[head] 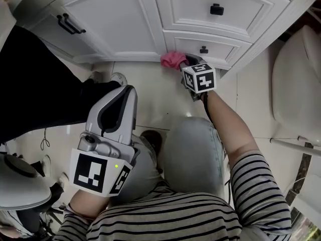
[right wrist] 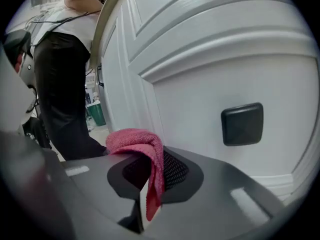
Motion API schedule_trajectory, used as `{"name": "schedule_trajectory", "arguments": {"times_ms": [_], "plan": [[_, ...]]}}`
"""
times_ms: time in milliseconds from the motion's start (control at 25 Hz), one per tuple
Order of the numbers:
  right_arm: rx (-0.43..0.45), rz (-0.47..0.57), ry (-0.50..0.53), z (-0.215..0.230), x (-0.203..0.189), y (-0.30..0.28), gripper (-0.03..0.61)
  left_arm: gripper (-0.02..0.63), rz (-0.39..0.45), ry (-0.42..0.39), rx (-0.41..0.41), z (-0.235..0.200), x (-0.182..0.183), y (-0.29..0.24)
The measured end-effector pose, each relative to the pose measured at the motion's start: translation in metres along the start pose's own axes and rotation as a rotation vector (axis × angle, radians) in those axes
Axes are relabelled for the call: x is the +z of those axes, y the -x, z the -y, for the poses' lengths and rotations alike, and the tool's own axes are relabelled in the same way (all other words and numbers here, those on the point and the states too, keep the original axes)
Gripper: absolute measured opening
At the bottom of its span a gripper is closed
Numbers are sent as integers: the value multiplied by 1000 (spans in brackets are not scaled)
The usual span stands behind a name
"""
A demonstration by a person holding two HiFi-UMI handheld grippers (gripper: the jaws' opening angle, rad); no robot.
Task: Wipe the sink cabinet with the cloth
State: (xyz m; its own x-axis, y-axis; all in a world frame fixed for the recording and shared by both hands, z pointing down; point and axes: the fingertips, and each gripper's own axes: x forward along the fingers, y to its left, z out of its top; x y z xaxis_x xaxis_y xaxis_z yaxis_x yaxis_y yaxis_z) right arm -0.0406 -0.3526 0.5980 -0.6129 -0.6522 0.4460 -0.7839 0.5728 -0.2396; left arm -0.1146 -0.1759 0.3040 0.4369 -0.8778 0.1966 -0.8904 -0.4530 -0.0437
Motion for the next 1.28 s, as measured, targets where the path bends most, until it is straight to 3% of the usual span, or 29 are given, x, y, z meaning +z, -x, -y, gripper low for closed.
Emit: {"name": "schedule_trajectory", "arguments": {"times_ms": [480,1000,1280], "plan": [[-176,1,-107,78,-18,47,38,0,-3,-3,-29,15,-2,-13],[-375,-65,-116,180,-46,144,38,2,-26,-19,-67,44,-8,-33],[-462,-50,-161,218,-45,181,39,1,-21,-28,-85,56,-8,-42]]}}
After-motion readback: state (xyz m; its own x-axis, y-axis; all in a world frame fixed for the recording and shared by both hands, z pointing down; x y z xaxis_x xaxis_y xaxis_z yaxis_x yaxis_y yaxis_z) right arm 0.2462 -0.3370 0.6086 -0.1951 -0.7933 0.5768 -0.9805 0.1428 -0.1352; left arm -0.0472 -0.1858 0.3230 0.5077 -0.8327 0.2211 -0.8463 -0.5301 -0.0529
